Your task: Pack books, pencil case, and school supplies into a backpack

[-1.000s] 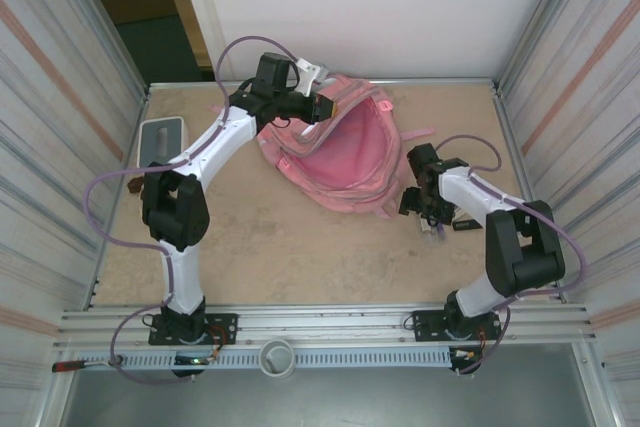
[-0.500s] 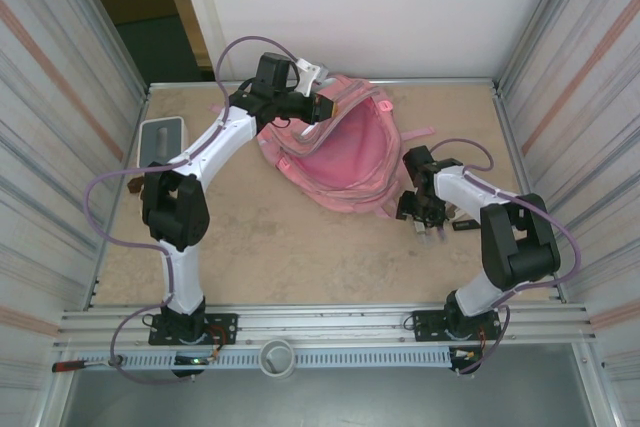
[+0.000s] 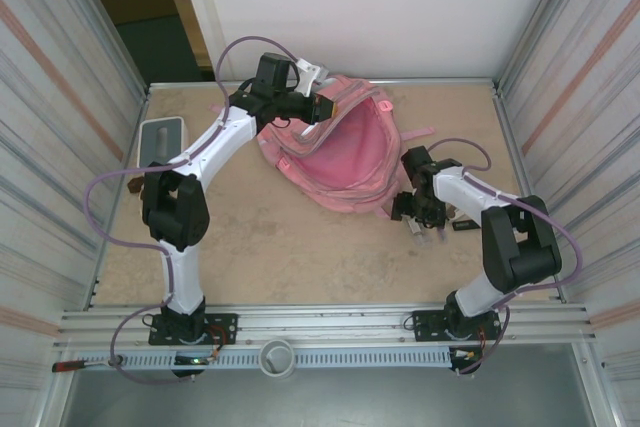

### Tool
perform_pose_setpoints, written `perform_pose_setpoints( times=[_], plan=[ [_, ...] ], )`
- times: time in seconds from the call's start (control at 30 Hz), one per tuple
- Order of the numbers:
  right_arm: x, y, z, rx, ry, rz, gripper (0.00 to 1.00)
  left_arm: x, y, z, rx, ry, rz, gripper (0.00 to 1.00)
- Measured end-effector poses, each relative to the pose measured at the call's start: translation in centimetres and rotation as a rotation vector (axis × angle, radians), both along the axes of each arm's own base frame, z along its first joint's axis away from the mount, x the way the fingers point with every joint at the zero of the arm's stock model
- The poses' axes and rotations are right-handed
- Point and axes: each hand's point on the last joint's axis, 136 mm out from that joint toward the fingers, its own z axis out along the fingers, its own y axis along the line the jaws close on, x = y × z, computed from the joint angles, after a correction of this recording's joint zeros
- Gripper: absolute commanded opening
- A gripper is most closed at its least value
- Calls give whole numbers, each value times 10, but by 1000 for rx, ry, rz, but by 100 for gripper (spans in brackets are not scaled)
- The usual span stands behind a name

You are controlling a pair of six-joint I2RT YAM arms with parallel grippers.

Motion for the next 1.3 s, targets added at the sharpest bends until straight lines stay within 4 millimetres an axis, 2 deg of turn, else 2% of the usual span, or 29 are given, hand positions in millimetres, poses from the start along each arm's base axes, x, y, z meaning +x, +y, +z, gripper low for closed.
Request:
perform_pose_setpoints(
  times=[0.2,0.47,0.67,0.83,1.0,1.17,1.3],
  plan=[
    [-2,2,-12,-16,35,28,71,0,0,-1,0,1,0,0],
    [2,-6,-18,-7,34,15,40,-2,-1,-4,-3,8,-9,0],
    [-2,-8,-9,40,2,-10,35,-2,-1,-4,-2,9,-9,0],
    [6,0,32,138,-130,-35,35,-2,-1,-4,-3,8,-9,0],
    [32,33,90,363,-334,-66,36,-2,-1,-3,-5,6,-9,0],
    [75,86,134,567,-459,-64,39,-2,-2,-2,-14,15,-9,0],
    [119,124,146,697,-503,-102,39,-1,-2,-1,-22,18,-4,0]
  ],
)
